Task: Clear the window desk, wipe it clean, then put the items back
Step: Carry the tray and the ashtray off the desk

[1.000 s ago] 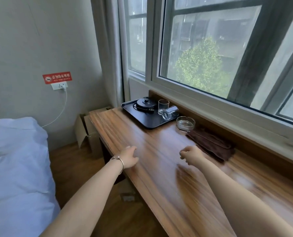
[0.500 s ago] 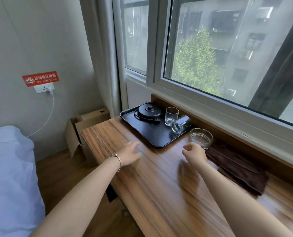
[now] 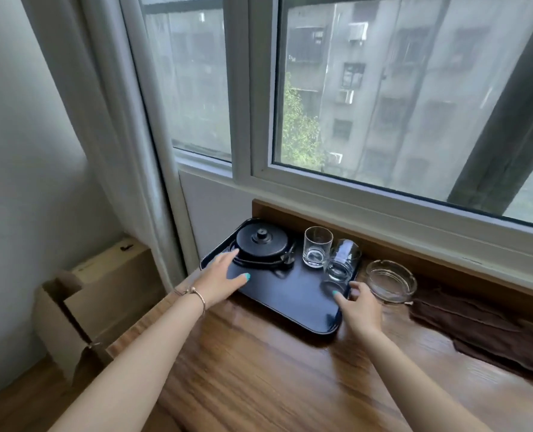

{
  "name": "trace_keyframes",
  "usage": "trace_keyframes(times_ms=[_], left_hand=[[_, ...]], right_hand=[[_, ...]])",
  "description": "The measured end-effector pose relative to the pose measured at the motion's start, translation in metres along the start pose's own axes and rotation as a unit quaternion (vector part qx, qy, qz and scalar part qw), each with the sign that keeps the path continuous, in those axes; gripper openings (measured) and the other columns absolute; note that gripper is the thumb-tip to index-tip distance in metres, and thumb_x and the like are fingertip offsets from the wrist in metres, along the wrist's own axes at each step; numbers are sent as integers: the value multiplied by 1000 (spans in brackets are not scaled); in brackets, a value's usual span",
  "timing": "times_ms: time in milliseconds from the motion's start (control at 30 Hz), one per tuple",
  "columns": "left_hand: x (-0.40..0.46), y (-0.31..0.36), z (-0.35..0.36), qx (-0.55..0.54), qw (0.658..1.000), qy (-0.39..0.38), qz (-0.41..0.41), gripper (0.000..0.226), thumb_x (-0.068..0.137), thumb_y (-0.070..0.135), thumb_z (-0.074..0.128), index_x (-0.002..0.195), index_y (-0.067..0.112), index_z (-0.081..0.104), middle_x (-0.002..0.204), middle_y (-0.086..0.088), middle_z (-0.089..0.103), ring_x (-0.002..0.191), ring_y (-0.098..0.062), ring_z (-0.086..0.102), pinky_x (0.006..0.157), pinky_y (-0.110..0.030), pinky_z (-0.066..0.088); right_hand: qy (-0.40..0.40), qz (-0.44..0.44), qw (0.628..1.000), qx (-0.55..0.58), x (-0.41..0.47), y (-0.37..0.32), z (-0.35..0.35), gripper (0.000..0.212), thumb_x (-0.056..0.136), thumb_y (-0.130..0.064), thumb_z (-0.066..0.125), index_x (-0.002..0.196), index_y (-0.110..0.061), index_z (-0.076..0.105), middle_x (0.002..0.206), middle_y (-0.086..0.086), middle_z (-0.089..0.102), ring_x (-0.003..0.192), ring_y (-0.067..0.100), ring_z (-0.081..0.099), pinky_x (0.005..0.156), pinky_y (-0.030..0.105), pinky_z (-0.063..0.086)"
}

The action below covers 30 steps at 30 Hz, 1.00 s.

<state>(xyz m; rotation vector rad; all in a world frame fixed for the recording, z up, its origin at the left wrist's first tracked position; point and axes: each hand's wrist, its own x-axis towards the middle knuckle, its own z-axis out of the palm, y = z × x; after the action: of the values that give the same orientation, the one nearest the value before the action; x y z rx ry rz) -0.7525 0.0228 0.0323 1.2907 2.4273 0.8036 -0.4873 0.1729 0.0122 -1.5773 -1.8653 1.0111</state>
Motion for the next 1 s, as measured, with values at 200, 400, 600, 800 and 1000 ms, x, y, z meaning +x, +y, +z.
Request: trace_keyframes(times_ms=[200,400,600,800,1000], left_hand=[[65,-39,-16,86,996,-4,33,86,81,63,60,150,27,26,156,-7,28,145,-20,20,116,-35,20],[105,-70,-12,80,996,-47,2,104,69,79,60,151,34,15,156,2,29,146,-21,20,116,-38,17],[139,-82,-7,-88,990,-93,62,105,64,60,78,150,29,26,152,7,39,139,-14,37,115,-34,29],[157,-72,-5,-78,979,-144,117,117,51,71,66,151,34,20,156,1,30,148,-16,12,120,-38,15],[155,-76,1,-119,971,-164,126,121,42,77,65,149,40,20,158,1,25,148,-9,1,121,-44,5]], right_hand=[[51,50,997,-35,-9,-12,23,61,85,-51,68,140,-38,44,138,0,57,134,28,42,108,45,26],[73,52,992,-92,-7,-13,36,78,73,-63,73,140,-46,38,137,0,55,134,24,40,110,44,26],[113,36,992,-52,1,-10,45,95,61,-59,84,137,-46,28,140,-6,53,131,22,46,113,44,23],[84,41,993,-69,9,-13,39,133,52,-59,88,150,-51,-1,153,-9,41,141,21,37,118,49,17],[51,33,994,-87,10,-16,34,138,45,-55,92,149,-53,2,158,-13,32,146,15,29,121,50,9]])
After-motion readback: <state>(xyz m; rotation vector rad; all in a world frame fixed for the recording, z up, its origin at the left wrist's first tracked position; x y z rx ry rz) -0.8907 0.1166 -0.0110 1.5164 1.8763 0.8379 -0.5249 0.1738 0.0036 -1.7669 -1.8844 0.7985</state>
